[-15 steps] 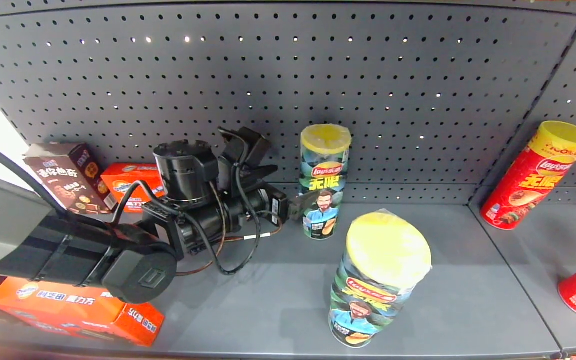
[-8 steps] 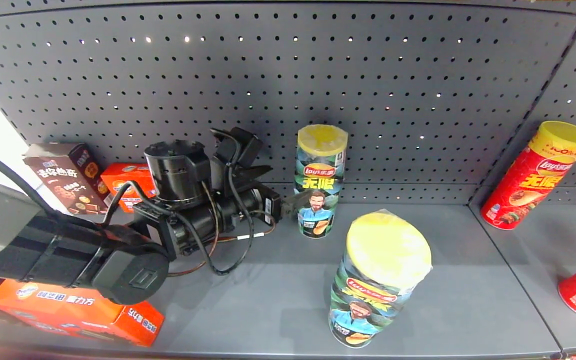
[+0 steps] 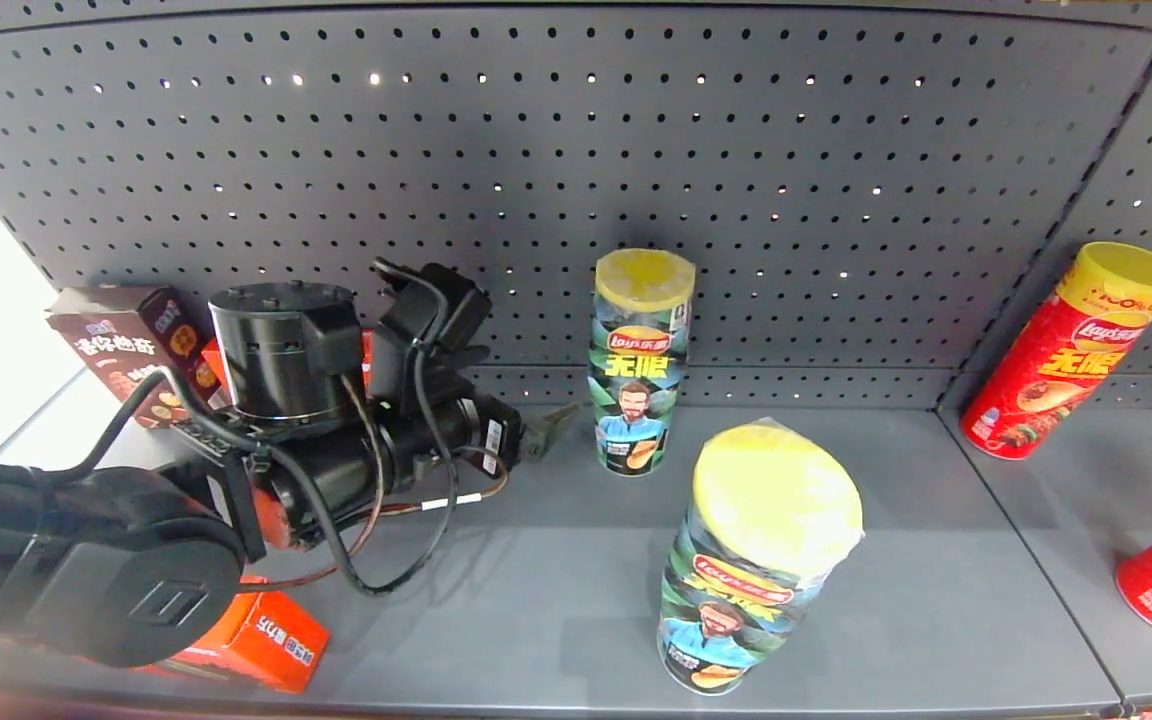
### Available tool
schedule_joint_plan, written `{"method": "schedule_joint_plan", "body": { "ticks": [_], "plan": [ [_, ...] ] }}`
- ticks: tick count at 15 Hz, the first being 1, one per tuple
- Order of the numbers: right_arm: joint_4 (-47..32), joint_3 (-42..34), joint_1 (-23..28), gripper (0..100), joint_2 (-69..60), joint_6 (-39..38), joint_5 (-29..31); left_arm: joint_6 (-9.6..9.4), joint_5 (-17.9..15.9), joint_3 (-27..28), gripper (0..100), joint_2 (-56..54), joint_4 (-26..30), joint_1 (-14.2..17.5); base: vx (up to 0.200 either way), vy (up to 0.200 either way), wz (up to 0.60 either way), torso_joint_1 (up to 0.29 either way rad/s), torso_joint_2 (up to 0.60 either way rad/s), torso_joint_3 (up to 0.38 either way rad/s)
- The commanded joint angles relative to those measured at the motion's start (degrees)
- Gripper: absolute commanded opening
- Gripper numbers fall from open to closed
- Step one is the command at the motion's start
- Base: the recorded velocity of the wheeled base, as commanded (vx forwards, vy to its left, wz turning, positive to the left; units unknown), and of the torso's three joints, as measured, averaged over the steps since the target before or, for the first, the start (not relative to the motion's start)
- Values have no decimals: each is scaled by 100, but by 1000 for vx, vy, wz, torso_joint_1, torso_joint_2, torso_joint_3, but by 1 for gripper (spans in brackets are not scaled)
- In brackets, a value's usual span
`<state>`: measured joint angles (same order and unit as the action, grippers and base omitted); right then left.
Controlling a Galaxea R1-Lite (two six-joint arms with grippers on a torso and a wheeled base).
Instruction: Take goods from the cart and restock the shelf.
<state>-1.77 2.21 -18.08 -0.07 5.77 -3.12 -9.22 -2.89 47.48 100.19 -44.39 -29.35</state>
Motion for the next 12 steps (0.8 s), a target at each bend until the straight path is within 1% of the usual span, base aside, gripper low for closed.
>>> {"method": "schedule_joint_plan", "body": {
  "ticks": [1,2,3,4,7,9,12],
  "plan": [
    [1,-1,-3,100,7,3,-4,-282,245,-20,100,-176,35,-70,0,0,0,0,0,0],
    [1,-10,-3,100,7,3,-4,-441,350,-20,100,-132,35,-88,0,0,0,0,0,0],
    [1,-10,-3,100,7,3,-4,-529,438,-20,100,-70,35,-123,0,0,0,0,0,0],
    [1,-10,-3,100,7,3,-4,-564,570,15,100,97,26,-141,0,0,0,0,0,0],
    [10,-10,-3,100,7,3,-4,-564,737,297,100,483,9,-132,0,0,0,0,0,0],
    [10,-10,-3,100,7,3,-4,-564,764,516,100,686,0,-132,0,0,0,0,0,0],
    [10,-10,-3,100,7,3,-4,-555,755,648,100,826,-17,-88,0,0,0,0,0,0]
  ]
}}
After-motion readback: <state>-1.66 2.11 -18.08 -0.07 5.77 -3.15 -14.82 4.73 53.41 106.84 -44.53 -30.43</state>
